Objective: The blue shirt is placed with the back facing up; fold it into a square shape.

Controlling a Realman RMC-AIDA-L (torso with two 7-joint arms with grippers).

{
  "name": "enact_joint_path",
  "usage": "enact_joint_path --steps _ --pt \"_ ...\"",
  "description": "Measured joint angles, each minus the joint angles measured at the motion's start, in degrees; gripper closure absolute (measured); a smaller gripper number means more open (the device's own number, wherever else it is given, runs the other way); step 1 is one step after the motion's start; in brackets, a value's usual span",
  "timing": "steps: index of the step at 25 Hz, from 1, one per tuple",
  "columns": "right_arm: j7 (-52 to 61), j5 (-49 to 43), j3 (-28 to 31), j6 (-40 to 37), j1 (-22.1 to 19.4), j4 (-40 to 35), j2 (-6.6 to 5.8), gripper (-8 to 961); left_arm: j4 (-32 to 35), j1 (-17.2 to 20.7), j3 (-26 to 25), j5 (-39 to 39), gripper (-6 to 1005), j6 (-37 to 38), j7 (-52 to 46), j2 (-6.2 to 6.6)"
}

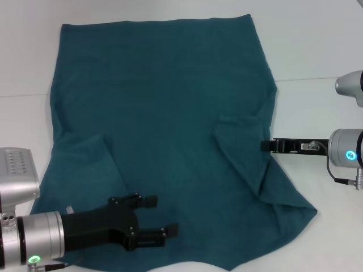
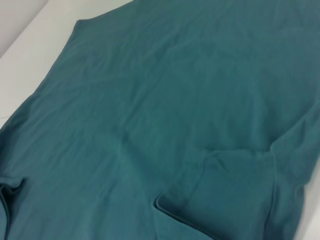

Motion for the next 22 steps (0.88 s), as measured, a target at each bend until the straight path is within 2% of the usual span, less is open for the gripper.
enact_joint_path --steps 2,7,22 --pt "-0.01 0.00 0.00 -0.44 0.09 -0.02 -0.05 855 0.01 0.00 0.00 0.01 77 0.01 0.00 0.00" --pt "-0.60 0.01 0.25 -2.00 0.11 -1.12 0.11 941 0.04 0.00 0.00 0.04 77 0.02 0.00 0.00" --pt "-0.71 0.09 0.36 -1.69 -0.27 -1.32 0.38 934 -0.12 0.08 0.00 0.05 78 -0.08 0.00 0.00"
